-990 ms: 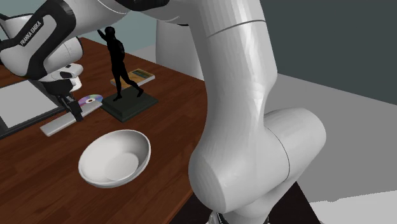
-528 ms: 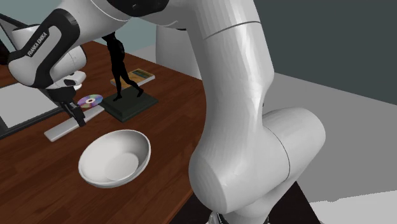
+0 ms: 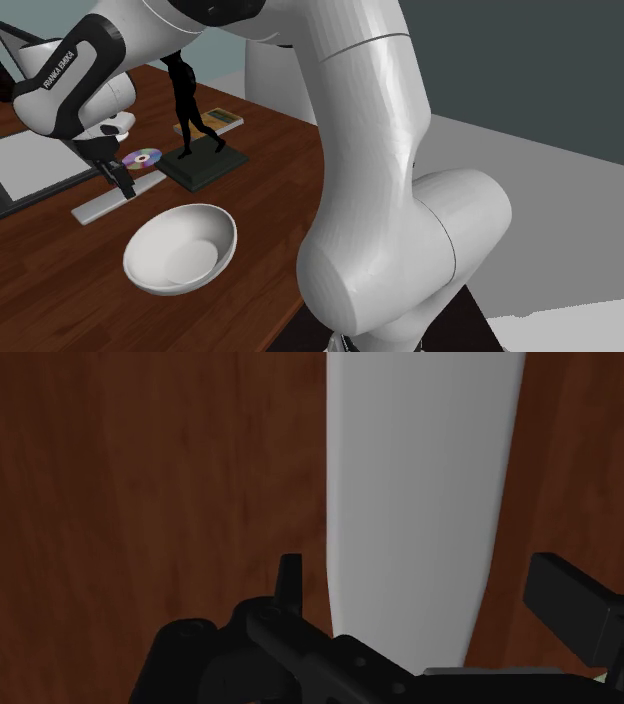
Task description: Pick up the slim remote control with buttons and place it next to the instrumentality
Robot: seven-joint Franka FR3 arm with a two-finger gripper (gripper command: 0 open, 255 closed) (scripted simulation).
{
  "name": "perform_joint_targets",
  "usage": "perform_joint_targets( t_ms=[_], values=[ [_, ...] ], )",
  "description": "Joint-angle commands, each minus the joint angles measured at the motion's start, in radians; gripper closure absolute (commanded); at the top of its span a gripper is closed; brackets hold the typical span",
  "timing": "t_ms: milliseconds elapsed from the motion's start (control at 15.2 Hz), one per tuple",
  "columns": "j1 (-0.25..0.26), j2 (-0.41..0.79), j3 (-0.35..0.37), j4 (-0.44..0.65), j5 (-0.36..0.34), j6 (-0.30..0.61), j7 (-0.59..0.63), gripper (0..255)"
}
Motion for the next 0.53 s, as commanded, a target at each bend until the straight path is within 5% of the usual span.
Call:
perform_joint_targets(
  t_ms=[0, 462],
  values=[
    [0.000, 0.000, 0.000, 0.000, 0.000, 0.000, 0.000, 0],
    [-0.021, -0.068, 0.033, 0.028, 0.045, -0.088, -0.026, 0]
  ],
)
